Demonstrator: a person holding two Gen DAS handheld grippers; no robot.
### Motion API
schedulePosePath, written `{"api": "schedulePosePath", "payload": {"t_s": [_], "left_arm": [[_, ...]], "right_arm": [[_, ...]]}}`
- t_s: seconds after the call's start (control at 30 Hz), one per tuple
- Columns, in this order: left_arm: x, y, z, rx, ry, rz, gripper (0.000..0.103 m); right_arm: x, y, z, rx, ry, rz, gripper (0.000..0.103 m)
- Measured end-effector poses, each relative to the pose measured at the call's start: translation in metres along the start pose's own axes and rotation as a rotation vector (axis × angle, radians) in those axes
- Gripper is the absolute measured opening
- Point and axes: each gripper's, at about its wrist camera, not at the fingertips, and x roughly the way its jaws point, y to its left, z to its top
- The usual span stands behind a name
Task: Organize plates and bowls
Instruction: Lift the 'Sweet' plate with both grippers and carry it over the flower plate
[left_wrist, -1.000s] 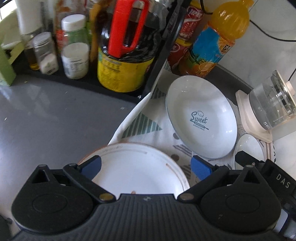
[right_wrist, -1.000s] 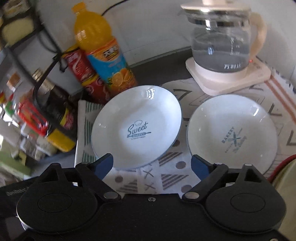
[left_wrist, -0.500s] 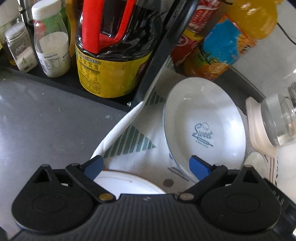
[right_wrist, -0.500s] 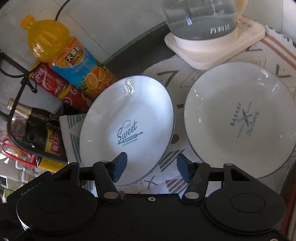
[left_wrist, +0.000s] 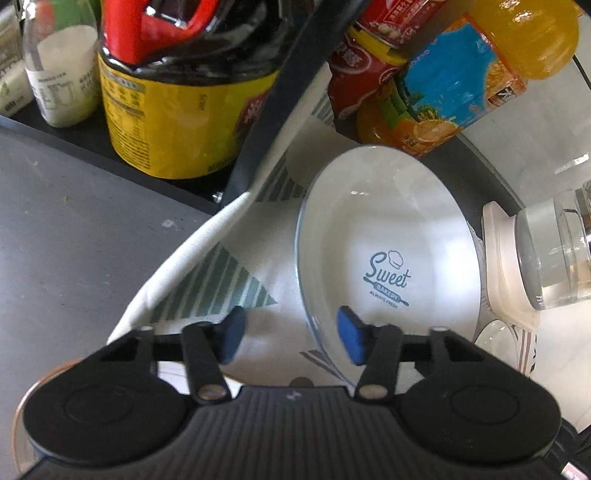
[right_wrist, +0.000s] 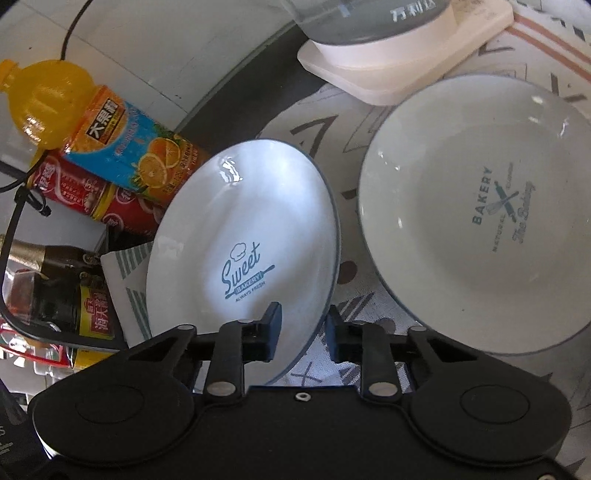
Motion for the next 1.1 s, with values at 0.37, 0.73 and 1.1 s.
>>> {"api": "schedulePosePath", "payload": {"t_s": [0.37, 0.73, 1.1], "left_arm": [[0.009, 0.004, 0.004, -0.043, 0.001, -0.024, 0.028], [0.005, 0.003, 0.002, -0.049, 0.004, -0.055, 0.011], [-0.021, 0.008, -0.01, -0.043, -0.046, -0.061, 0.009]], "right_arm": [[0.01, -0.007, -0.002, 0.057, 0.009, 0.005, 0.012], [-0.004, 0.001, -0.01, 0.005, -0.009, 0.028, 0.01], [-0.03, 0.011, -0.021, -0.093, -0.034, 0.059, 0.014]]}}
